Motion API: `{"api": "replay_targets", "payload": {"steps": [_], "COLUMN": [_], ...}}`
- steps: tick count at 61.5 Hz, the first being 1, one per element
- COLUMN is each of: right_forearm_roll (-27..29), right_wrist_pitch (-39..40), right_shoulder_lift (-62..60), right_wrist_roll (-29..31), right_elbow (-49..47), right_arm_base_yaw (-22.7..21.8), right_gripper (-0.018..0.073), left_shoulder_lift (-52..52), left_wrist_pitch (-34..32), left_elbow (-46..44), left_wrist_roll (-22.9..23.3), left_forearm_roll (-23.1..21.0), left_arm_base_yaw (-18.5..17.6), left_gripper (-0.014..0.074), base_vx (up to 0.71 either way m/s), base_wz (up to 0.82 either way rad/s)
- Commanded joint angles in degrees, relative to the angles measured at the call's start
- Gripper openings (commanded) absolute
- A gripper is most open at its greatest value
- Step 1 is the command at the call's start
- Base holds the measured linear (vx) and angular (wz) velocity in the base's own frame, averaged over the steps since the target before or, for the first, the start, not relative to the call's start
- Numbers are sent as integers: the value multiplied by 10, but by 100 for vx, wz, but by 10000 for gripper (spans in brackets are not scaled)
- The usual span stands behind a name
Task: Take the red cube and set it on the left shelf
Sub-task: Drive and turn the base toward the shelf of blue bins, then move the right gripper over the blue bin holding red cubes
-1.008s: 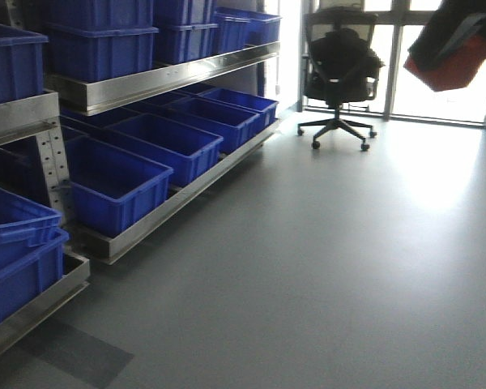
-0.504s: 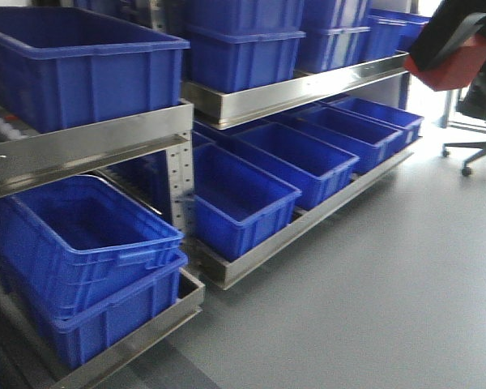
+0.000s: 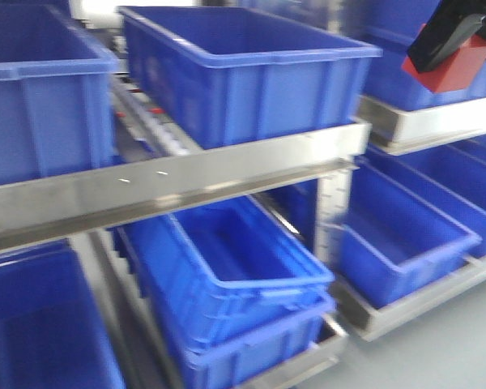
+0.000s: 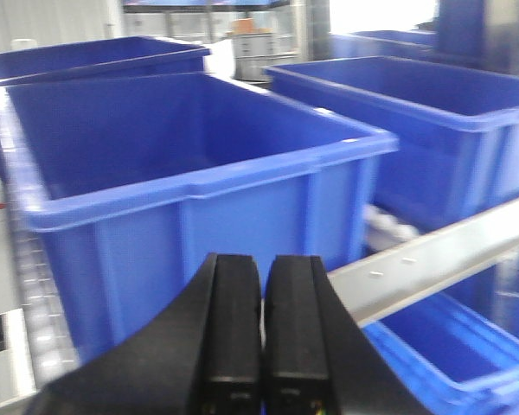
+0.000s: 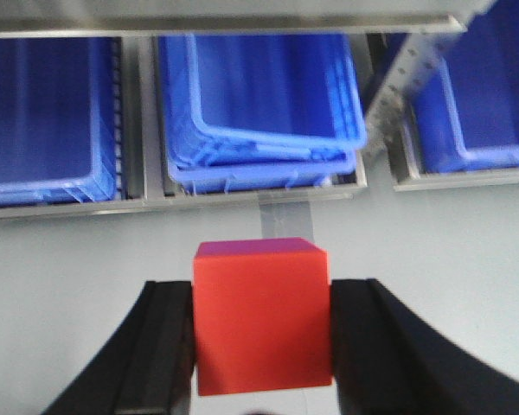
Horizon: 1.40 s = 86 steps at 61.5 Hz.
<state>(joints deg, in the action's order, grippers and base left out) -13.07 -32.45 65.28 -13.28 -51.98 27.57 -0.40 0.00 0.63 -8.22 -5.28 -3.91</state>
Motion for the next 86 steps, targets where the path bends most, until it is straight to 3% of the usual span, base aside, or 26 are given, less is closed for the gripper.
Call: {"api": "replay_targets", "payload": {"steps": [1,56,86], "right_forearm_roll": [-9,-9,-9], "right_wrist_pitch": [35,35,35], "right_shoulder_lift": [-12,-12,-12], "right_wrist_roll": [2,2,2], "right_elbow": [-20,-20,-20], "right_arm_base_yaw": [-1,-1,-1], "right_gripper": [59,59,59], "left_shoulder_lift": [4,4,4], "left_wrist_pitch": [-48,-48,-48], "left_elbow": [13,13,13], "left_wrist_roll": [-1,-1,-1], "left_forearm_roll": [-3,-3,-3], "left_arm_base_yaw": [-2,-2,-2], "left_gripper": [106,106,106], "base_vx": [27,17,5], "base_wz": [59,43,13]}}
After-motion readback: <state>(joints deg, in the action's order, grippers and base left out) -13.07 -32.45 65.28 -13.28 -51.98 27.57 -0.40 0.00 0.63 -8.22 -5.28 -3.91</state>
